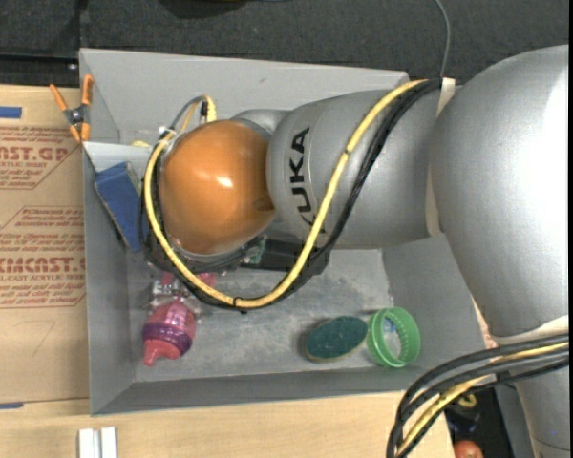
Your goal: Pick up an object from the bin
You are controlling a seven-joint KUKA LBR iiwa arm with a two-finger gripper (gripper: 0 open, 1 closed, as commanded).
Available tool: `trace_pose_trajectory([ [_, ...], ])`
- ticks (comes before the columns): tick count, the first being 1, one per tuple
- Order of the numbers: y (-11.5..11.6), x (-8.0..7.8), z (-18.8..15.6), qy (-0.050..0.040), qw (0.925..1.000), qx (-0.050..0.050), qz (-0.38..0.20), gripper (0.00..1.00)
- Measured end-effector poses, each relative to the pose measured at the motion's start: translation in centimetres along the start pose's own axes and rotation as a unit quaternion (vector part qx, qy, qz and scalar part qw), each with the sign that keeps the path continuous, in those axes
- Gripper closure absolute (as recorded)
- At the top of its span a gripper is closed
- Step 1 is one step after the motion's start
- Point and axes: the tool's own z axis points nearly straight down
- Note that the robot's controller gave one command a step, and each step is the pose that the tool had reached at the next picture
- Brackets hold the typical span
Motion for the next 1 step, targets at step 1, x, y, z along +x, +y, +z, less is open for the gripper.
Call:
trace_pose_trajectory([
  [1, -0.17, -0.20, -2.93, -0.0029, 1.0000, 0.003, 0.001, 1.00],
])
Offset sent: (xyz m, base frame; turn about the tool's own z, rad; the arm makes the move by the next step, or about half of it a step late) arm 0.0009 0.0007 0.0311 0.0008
